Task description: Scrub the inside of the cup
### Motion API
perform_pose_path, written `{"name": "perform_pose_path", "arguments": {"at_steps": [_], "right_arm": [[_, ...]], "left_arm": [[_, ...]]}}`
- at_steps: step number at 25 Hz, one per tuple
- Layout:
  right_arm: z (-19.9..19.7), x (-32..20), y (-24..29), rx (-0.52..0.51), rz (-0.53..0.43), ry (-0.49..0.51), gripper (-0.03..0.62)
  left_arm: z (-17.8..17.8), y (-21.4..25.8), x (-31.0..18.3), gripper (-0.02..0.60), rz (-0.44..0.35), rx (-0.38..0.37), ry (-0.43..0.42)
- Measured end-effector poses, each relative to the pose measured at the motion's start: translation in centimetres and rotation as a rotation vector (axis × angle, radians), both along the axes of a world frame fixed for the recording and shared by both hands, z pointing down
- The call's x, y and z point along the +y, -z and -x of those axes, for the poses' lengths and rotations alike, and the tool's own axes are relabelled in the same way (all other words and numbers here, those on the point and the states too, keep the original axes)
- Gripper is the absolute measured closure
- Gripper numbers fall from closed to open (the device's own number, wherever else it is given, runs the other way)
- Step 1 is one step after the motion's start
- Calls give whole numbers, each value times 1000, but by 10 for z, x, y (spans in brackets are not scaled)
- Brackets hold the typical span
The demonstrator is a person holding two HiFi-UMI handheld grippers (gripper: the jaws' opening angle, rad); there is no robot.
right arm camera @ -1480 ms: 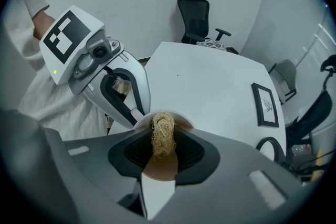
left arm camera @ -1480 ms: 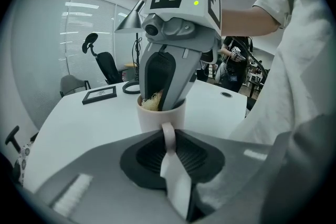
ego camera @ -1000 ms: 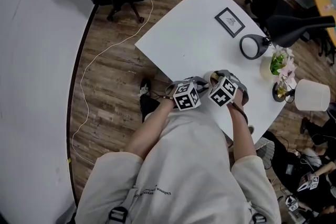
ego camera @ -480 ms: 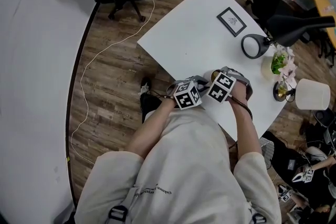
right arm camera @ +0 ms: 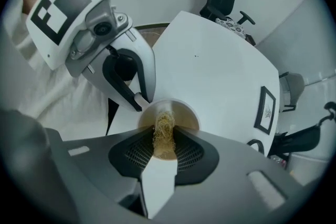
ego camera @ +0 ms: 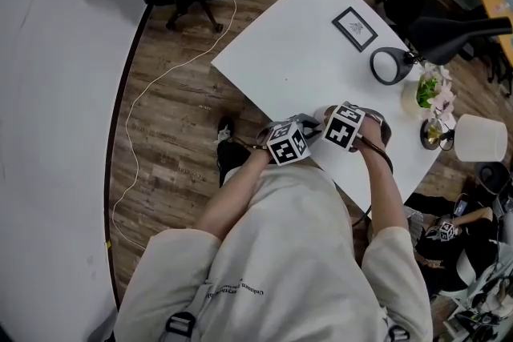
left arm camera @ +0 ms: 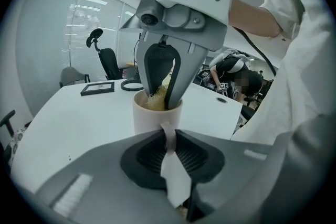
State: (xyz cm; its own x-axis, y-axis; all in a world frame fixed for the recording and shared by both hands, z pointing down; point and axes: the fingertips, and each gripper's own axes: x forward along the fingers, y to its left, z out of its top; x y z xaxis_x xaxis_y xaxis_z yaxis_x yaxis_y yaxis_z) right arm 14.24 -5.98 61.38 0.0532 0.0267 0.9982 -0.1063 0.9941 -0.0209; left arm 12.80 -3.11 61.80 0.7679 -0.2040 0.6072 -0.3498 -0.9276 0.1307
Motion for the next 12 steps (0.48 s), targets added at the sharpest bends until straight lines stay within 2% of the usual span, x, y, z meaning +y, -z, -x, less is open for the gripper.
{"name": "perform_pose_path", "arguments": {"at_steps": [4,12], "right_arm": [[13,6,11,-140,80,-99,471],[15,-2,30,-353,90,-273,471]], "left_arm": [[2,2,2,531,-1,-3,-8],[2,7,5,531,-3,-7,-31]]}}
